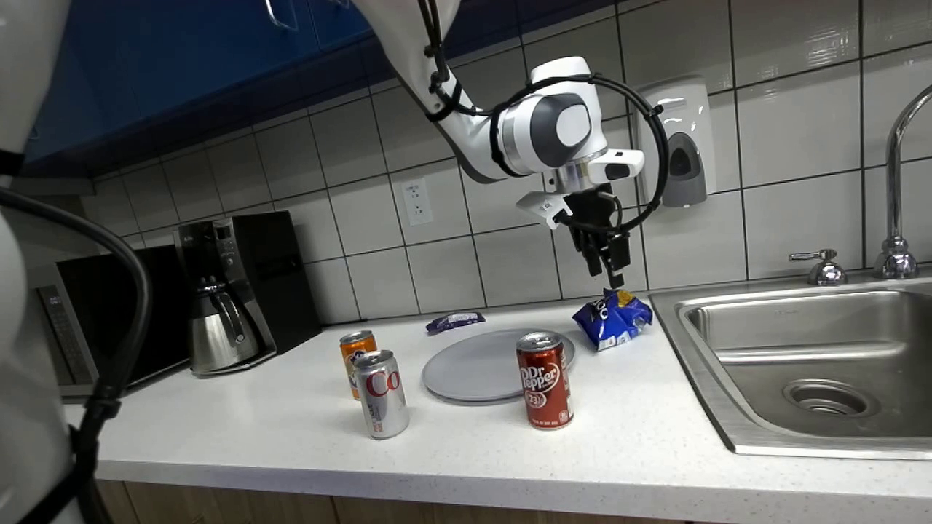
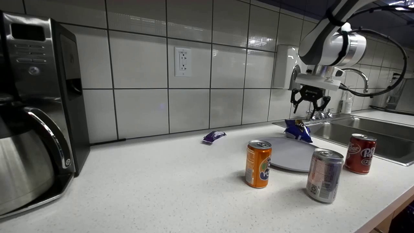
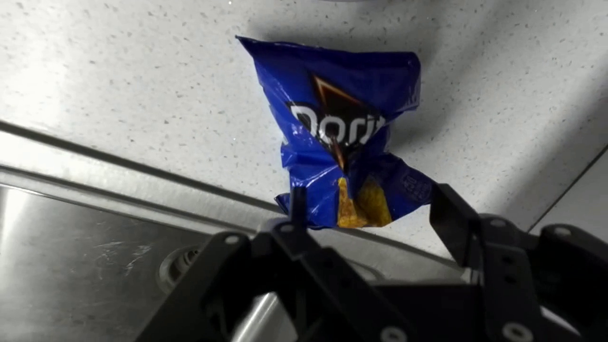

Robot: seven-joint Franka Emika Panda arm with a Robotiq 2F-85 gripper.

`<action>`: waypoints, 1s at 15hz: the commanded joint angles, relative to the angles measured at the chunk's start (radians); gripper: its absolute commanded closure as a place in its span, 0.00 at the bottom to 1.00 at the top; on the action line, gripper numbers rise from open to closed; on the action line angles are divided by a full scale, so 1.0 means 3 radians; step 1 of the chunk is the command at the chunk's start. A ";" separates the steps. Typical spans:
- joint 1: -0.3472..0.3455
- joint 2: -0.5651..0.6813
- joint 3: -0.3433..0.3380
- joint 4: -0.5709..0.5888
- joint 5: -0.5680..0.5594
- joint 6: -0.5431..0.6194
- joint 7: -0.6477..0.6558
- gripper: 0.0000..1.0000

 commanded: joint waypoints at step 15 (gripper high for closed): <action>-0.0010 -0.1325 -0.0009 -0.1528 0.0058 0.0001 -0.0385 0.00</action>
